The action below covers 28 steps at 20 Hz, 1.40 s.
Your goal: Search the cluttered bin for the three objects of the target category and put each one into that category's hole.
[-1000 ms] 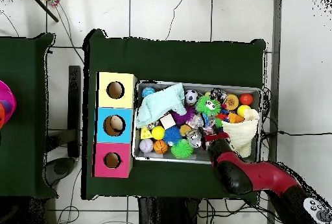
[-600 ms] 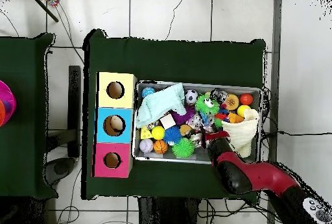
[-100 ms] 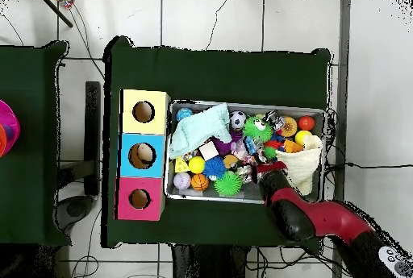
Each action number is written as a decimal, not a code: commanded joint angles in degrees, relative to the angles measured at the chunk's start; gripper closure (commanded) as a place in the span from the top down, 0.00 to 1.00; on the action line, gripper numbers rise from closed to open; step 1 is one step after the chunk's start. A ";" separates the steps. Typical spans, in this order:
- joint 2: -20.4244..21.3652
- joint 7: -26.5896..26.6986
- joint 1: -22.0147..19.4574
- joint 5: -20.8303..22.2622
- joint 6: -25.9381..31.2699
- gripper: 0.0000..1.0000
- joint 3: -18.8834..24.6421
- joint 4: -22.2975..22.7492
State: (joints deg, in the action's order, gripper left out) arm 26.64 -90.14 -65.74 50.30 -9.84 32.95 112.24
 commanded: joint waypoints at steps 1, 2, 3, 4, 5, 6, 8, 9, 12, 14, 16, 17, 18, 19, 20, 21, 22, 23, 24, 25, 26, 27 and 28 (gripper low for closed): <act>0.92 -9.21 1.28 -2.88 1.39 0.00 3.66 0.01; 2.44 -9.42 2.10 -3.81 1.65 0.00 2.90 0.66; 4.69 -9.62 3.30 -4.99 2.33 0.00 1.81 1.57; 7.48 -9.80 4.60 -6.32 3.47 0.00 0.65 2.67; 9.36 -10.23 7.00 -7.57 4.06 0.00 -2.10 2.79; 11.23 -10.90 9.81 -8.90 4.42 0.00 -5.49 2.94; 16.67 -11.86 14.98 -11.53 6.17 0.00 -11.23 4.60; 19.07 -12.17 17.70 -12.68 6.84 0.00 -14.32 5.16; 21.83 -11.20 25.19 -14.87 11.73 0.00 -22.12 3.80; 22.79 -10.59 27.92 -16.45 13.75 0.00 -24.38 3.10; 23.16 -10.03 28.22 -17.74 14.70 0.00 -23.78 3.35; 23.20 -9.77 28.26 -18.23 15.23 0.00 -23.45 3.50; 23.43 -9.51 28.21 -18.65 15.81 0.00 -23.19 3.70; 23.39 -9.44 28.23 -18.96 15.84 0.00 -23.10 3.90; 23.45 -9.25 28.03 -19.41 16.36 0.00 -22.68 4.17; 23.46 -8.91 27.85 -19.78 17.00 0.00 -22.24 4.41; 23.98 -8.24 27.82 -20.53 18.68 0.00 -21.64 4.51; 24.15 -7.66 27.85 -21.19 20.38 0.00 -21.18 4.66; 25.13 -7.04 27.80 -22.41 22.47 0.00 -20.24 4.95; 25.42 -6.79 28.11 -22.95 23.42 0.00 -19.96 5.01; 26.52 -6.36 28.25 -24.08 25.07 0.00 -19.25 5.10; 26.74 -6.28 28.79 -24.85 26.30 0.00 -19.05 5.06; 26.83 -6.46 29.63 -25.57 27.25 0.00 -19.04 4.81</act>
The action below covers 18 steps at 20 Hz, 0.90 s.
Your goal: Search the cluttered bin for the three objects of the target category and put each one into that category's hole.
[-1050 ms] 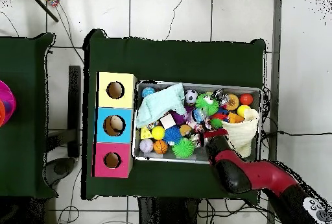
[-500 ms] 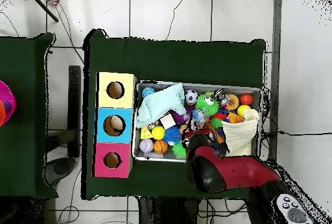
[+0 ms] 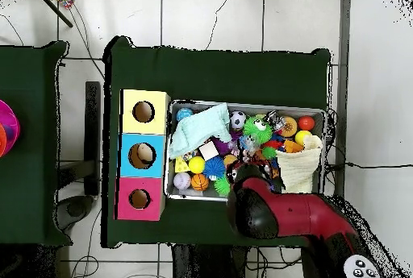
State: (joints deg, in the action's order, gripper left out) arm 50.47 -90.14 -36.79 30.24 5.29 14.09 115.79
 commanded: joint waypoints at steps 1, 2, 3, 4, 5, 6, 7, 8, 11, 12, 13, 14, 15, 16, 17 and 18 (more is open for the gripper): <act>3.10 -7.10 1.81 -6.21 12.64 0.00 -0.33 1.16; 3.21 -7.75 2.95 -6.91 13.15 0.00 -0.49 1.05; 3.55 -8.31 3.95 -7.70 13.85 0.00 -0.47 1.09; 4.02 -8.84 4.96 -8.52 14.56 0.00 -0.54 1.15; 4.55 -9.37 5.79 -9.48 15.17 0.00 -0.43 1.28; 4.68 -9.87 6.37 -10.42 15.15 0.00 0.00 1.38; 4.63 -10.43 6.78 -11.61 15.12 0.00 0.60 1.61; 4.12 -11.13 7.73 -12.43 14.54 0.00 0.81 1.40; 2.36 -13.63 11.14 -15.23 12.85 0.00 0.66 0.93; 2.28 -14.45 12.38 -16.36 12.84 0.00 0.54 0.80; 2.29 -15.22 13.84 -17.42 12.66 0.00 -0.01 0.40; 2.36 -16.12 15.45 -18.55 12.03 0.00 -0.56 0.13; 2.20 -16.71 16.62 -19.75 11.46 0.00 -0.80 -0.08; 2.08 -17.27 18.24 -20.82 10.76 0.00 -1.58 -0.52; 1.81 -17.71 19.98 -21.76 10.12 0.00 -2.50 -1.15; 1.41 -18.39 22.08 -22.48 9.83 0.00 -3.77 -2.04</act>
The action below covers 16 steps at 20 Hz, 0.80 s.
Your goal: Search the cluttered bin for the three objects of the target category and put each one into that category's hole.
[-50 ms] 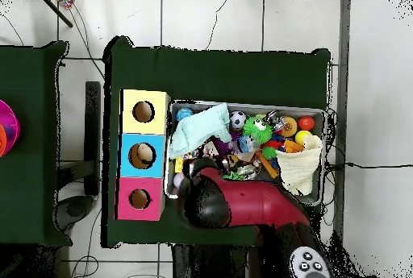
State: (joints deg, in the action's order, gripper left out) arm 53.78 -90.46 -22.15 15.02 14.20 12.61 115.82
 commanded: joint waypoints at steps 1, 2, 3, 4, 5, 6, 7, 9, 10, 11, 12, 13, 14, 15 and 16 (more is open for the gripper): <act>-2.29 -18.75 9.56 -7.99 0.64 0.00 -3.56 -2.95; -2.64 -19.35 11.83 -8.77 0.58 0.00 -4.90 -3.96; -2.94 -19.55 13.95 -9.56 0.85 0.00 -6.18 -5.12; -3.30 -20.28 16.44 -10.05 1.19 0.00 -8.05 -6.74; -3.54 -20.88 19.24 -10.39 1.02 0.00 -10.50 -8.48; -3.97 -21.77 22.29 -10.83 1.36 0.00 -13.39 -10.68; -4.38 -22.70 25.05 -11.52 1.41 0.00 -15.89 -12.51; -6.11 -24.60 30.34 -12.65 2.09 0.00 -20.97 -16.92; -7.21 -25.75 32.55 -13.74 2.50 0.00 -23.19 -18.76; -8.22 -26.95 34.64 -14.74 3.36 0.00 -25.22 -20.46; -9.03 -27.70 35.97 -15.48 4.32 0.00 -26.71 -21.78; -9.80 -27.59 36.80 -15.78 4.86 0.00 -27.64 -22.90; -10.58 -27.48 37.62 -16.07 5.40 0.00 -28.57 -24.02; -11.13 -27.38 38.05 -16.47 5.07 0.00 -29.06 -24.33; -11.68 -27.28 38.48 -16.86 4.73 0.00 -29.56 -24.64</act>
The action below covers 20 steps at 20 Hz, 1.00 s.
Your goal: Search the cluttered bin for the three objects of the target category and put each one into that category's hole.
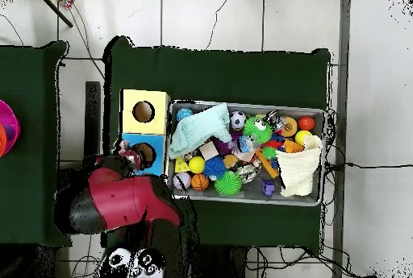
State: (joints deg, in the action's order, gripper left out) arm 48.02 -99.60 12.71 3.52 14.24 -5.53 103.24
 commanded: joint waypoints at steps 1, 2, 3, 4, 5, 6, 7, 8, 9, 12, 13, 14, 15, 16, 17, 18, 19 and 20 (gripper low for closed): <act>-6.51 -18.14 3.82 -5.69 4.14 0.00 -11.57 -12.29; -7.09 -18.14 4.02 -6.02 3.57 0.00 -11.71 -12.53; -7.90 -18.31 4.11 -6.49 2.41 0.00 -11.61 -12.43; -8.73 -18.89 4.24 -7.25 1.08 0.00 -11.36 -12.42; -9.26 -18.96 4.07 -7.62 -0.50 0.00 -10.98 -12.38; -9.55 -18.88 4.13 -7.83 -0.96 0.00 -10.99 -12.86; -9.92 -19.11 4.52 -8.18 -1.29 0.00 -11.62 -13.54; -10.64 -19.79 5.25 -8.76 -2.34 0.00 -12.70 -14.28; -11.27 -20.27 5.92 -9.13 -2.47 0.00 -13.73 -15.03; -12.87 -20.47 6.23 -10.12 -3.48 0.00 -14.45 -16.02; -13.65 -20.42 6.24 -10.36 -4.03 0.00 -14.54 -16.16; -14.36 -20.44 6.51 -10.60 -4.82 0.00 -14.94 -16.04; -15.32 -20.29 6.60 -10.81 -5.53 0.00 -15.12 -16.14; -16.27 -20.13 6.70 -11.03 -6.25 0.00 -15.29 -16.25; -17.32 -20.00 6.66 -11.36 -7.18 0.00 -15.13 -16.28; -18.35 -19.86 6.69 -11.67 -8.33 0.00 -15.02 -16.39; -19.28 -19.71 6.50 -12.00 -9.69 0.00 -14.60 -16.39; -20.01 -19.50 6.27 -12.30 -10.76 0.00 -14.09 -16.47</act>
State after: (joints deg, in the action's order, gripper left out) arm 35.51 -104.93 19.45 -5.65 9.22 -20.01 89.18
